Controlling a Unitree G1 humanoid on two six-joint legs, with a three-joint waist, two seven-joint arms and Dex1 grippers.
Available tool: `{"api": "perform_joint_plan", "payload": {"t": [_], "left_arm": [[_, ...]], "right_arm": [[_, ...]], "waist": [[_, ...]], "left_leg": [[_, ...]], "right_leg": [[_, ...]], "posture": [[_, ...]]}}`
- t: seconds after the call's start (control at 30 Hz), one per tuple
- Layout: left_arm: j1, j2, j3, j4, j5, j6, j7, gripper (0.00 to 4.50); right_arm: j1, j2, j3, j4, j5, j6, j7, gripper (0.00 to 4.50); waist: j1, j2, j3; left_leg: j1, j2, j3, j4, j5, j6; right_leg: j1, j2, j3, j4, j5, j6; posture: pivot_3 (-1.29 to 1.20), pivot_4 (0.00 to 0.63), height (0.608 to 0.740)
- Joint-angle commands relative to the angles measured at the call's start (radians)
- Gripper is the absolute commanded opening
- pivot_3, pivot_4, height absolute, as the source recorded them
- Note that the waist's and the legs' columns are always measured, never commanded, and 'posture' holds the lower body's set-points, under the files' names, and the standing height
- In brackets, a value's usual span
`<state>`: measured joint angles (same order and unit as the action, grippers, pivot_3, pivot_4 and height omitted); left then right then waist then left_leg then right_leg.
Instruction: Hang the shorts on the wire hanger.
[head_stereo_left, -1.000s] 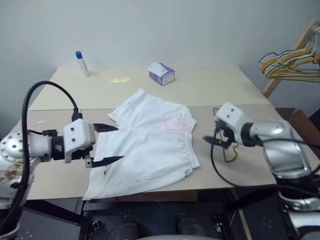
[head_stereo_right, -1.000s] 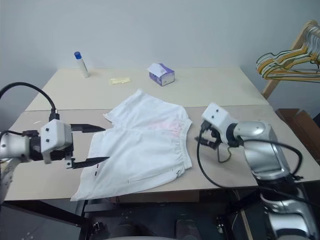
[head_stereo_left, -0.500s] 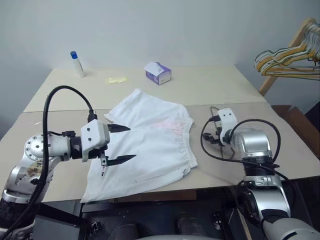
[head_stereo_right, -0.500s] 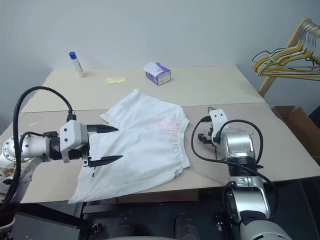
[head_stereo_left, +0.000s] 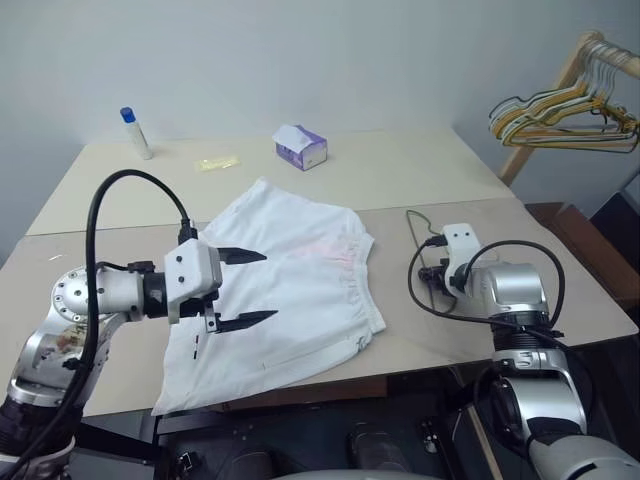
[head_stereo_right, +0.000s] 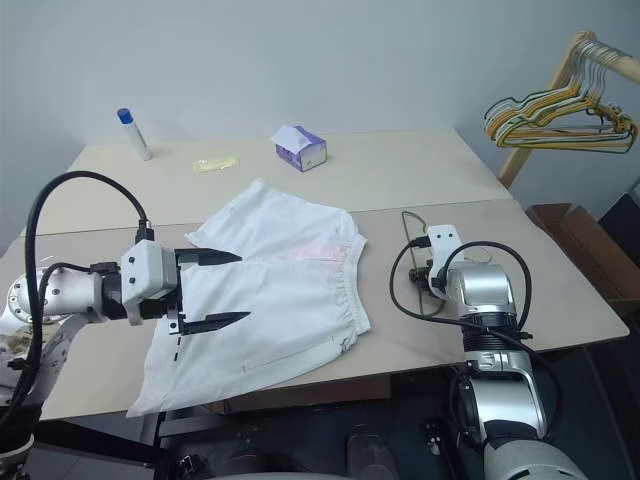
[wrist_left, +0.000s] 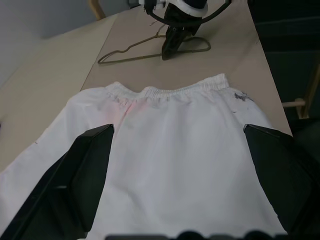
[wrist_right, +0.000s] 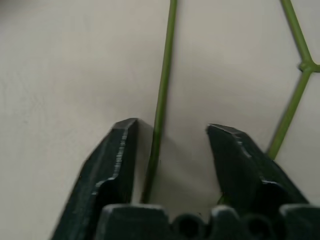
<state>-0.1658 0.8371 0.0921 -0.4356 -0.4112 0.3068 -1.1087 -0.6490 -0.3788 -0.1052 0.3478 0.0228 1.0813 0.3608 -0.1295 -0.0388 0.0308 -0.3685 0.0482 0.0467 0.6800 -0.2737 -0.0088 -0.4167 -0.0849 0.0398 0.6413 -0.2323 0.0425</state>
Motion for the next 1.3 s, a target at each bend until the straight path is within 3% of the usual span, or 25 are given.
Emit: {"api": "perform_joint_plan", "payload": {"t": [0.03,0.13,0.17,0.3,0.47,0.63,0.8,0.9,1.03,1.3], "left_arm": [[-0.024,0.005,-0.007,-0.006,-0.002,-0.027,-0.005,4.5],[-0.033,0.002,-0.015,0.005,0.001,-0.039,-0.007,4.5],[-0.034,0.002,-0.016,0.007,0.0,-0.041,-0.007,4.5],[-0.058,-0.017,-0.027,0.032,0.009,-0.028,0.031,4.5],[-0.191,-0.108,-0.039,0.089,-0.031,0.293,0.241,4.5],[-0.306,-0.301,0.078,0.135,-0.283,0.582,0.406,4.5],[-0.441,-0.578,0.25,0.218,-0.576,0.787,0.723,4.5],[-0.486,-0.683,0.312,0.243,-0.676,0.794,0.867,4.5],[-0.537,-0.746,0.357,0.3,-0.756,0.755,1.006,4.5],[-0.58,-0.725,0.259,0.325,-0.7,0.703,0.994,4.5]], "right_arm": [[0.017,0.003,0.016,0.027,0.017,0.024,0.0,1.18],[0.027,0.0,0.035,0.018,0.008,0.017,-0.005,0.18],[0.029,-0.002,0.042,0.015,0.007,0.016,-0.004,0.05],[0.02,0.012,0.014,-0.007,0.017,-0.011,-0.038,0.05],[0.033,-0.005,0.054,-0.147,-0.011,-0.096,-0.062,0.05],[0.079,-0.025,0.096,-0.399,0.005,-0.132,-0.026,0.05],[0.151,-0.03,0.159,-0.635,0.005,-0.326,0.008,0.05],[0.189,0.0,0.165,-0.716,0.03,-0.445,0.025,0.05],[0.213,0.015,0.198,-0.761,0.028,-0.519,0.036,0.05],[0.227,-0.011,0.269,-0.807,-0.014,-0.625,0.066,0.05]], "waist": [[-0.001,0.0,0.0],[-0.002,-0.001,-0.002],[-0.002,-0.001,-0.002],[-0.004,-0.001,-0.002],[-0.002,0.0,-0.001],[-0.001,0.002,0.0],[0.008,0.002,0.0],[0.006,0.002,0.0],[0.007,0.002,0.0],[0.008,0.002,0.0]], "left_leg": [[0.0,0.0,0.0,0.0,0.0,0.0],[0.001,0.0,0.0,0.0,0.0,0.0],[0.001,0.0,0.0,0.0,0.0,0.0],[0.003,0.0,-0.001,0.0,0.0,0.0],[0.01,0.0,-0.003,-0.001,0.0,0.0],[0.008,0.0,-0.005,-0.002,0.0,0.001],[0.005,0.0,-0.01,-0.001,0.0,0.001],[0.005,0.0,-0.011,-0.001,0.0,0.001],[0.004,-0.001,-0.012,-0.001,0.0,0.0],[0.003,-0.004,-0.011,-0.001,0.0,0.0]], "right_leg": [[0.001,0.0,0.0,0.0,0.0,0.0],[0.002,0.0,0.0,0.0,0.0,0.0],[0.002,0.0,0.0,0.0,0.0,0.0],[0.005,0.001,0.0,-0.002,0.0,0.0],[0.012,0.001,-0.001,-0.003,-0.001,0.001],[0.01,0.001,-0.001,-0.004,0.0,0.002],[0.011,0.001,-0.002,-0.006,0.001,0.003],[0.012,0.001,-0.003,-0.01,0.003,0.004],[0.012,0.001,-0.002,-0.012,0.004,0.005],[0.012,0.001,-0.002,-0.013,0.005,0.004]], "posture": [[-0.07,0.0,0.74],[-0.07,0.0,0.74],[-0.08,0.0,0.74],[-0.08,0.0,0.74],[-0.07,0.0,0.74],[-0.08,0.0,0.74],[-0.08,0.0,0.74],[-0.09,0.0,0.74],[-0.09,0.0,0.74],[-0.09,0.0,0.74]]}}
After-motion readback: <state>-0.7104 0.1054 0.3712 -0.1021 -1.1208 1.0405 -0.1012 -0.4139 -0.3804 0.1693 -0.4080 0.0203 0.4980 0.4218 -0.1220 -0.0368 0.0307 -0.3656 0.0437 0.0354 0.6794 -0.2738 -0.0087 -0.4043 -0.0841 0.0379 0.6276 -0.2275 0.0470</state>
